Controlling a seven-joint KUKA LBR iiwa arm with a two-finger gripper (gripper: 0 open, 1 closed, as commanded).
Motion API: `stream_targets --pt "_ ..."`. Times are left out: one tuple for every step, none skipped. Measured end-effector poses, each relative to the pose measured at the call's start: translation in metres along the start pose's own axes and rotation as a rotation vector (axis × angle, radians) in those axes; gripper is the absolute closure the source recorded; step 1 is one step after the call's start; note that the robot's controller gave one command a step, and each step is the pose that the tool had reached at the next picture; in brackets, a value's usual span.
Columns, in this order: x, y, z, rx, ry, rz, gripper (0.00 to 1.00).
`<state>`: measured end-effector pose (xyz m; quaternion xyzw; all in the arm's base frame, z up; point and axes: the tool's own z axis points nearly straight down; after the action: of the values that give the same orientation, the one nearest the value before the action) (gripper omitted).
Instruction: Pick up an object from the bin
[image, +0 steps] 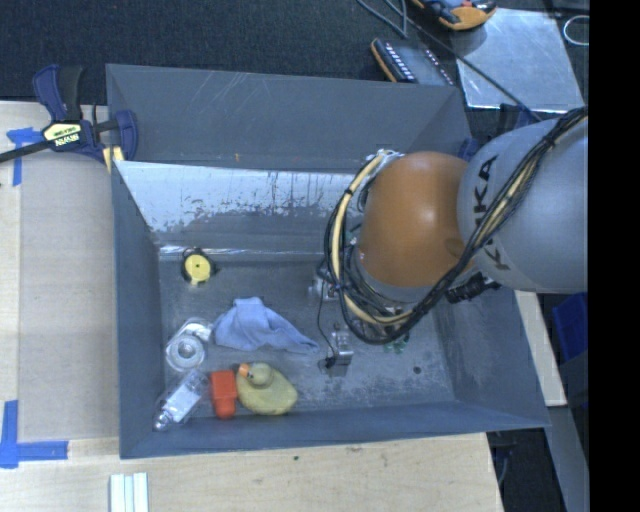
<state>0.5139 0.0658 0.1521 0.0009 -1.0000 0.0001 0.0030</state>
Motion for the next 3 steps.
stream_targets --pt "-0.002 0.000 -0.005 -0.001 -0.008 0.002 0.00" --pt "0.001 0.096 0.044 0.000 -0.003 0.096 0.00" --pt "0.027 0.065 0.080 -0.001 -0.016 0.005 1.00"
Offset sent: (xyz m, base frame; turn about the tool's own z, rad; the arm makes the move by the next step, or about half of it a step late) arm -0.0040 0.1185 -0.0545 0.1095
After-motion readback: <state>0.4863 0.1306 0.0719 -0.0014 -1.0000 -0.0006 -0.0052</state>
